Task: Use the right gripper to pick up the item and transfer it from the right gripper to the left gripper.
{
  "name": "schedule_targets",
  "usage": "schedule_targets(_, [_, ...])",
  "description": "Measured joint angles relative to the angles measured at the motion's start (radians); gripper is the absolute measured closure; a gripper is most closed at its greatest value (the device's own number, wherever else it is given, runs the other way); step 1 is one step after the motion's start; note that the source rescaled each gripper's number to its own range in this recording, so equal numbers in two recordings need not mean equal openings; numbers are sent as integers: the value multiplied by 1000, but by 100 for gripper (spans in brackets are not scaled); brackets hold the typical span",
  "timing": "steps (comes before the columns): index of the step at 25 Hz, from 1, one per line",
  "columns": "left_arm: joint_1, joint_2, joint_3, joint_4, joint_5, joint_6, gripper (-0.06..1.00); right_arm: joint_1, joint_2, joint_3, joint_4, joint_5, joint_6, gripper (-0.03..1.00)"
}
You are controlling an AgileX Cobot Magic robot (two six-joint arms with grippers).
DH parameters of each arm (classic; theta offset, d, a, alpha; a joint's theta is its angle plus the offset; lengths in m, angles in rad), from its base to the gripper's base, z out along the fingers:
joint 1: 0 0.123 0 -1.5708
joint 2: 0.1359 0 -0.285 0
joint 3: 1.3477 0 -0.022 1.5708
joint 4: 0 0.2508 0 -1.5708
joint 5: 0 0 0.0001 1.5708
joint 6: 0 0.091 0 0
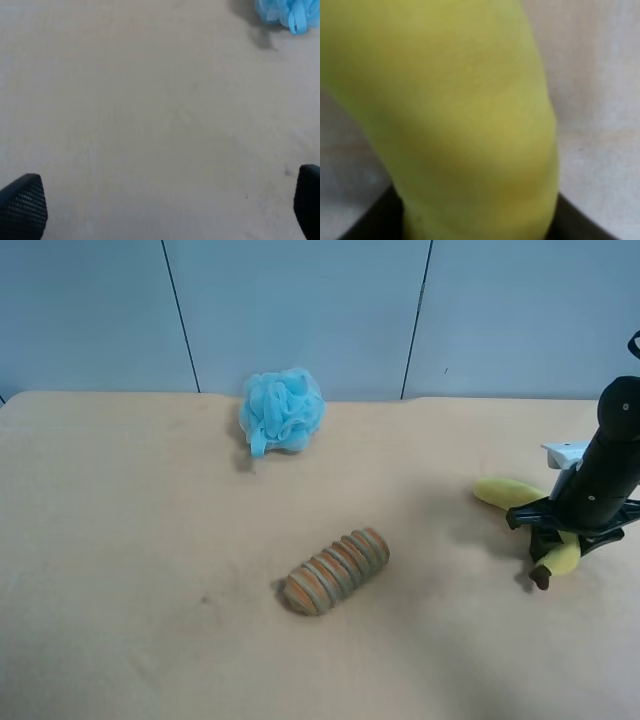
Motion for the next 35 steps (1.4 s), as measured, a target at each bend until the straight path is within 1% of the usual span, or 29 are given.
schedule_targets(1, [0, 0, 0, 0, 0, 0, -6, 0, 0, 0, 0, 0, 0, 72])
schedule_targets(3, [0, 0, 0, 0, 0, 0, -6, 0, 0, 0, -6, 1, 0, 90])
schedule_targets(4, [0, 0, 0, 0, 0, 0, -6, 0, 0, 0, -6, 3, 0, 97])
schedule_targets(7, [0, 0, 0, 0, 0, 0, -6, 0, -7, 0, -7, 8, 0, 97])
schedule_targets(13, [0, 0, 0, 0, 0, 0, -6, 0, -87, 0, -7, 56, 0, 97])
schedule_targets(19, [0, 0, 0, 0, 0, 0, -6, 0, -220, 0, 40, 87, -2, 97])
schedule_targets(22, [0, 0, 0, 0, 0, 0, -6, 11, -281, 0, 66, 109, -25, 97])
schedule_targets(25, [0, 0, 0, 0, 0, 0, -6, 70, -332, 0, 73, 119, -52, 97])
schedule_targets(35, [0, 0, 0, 0, 0, 0, -6, 358, -424, 0, 74, 184, -149, 97])
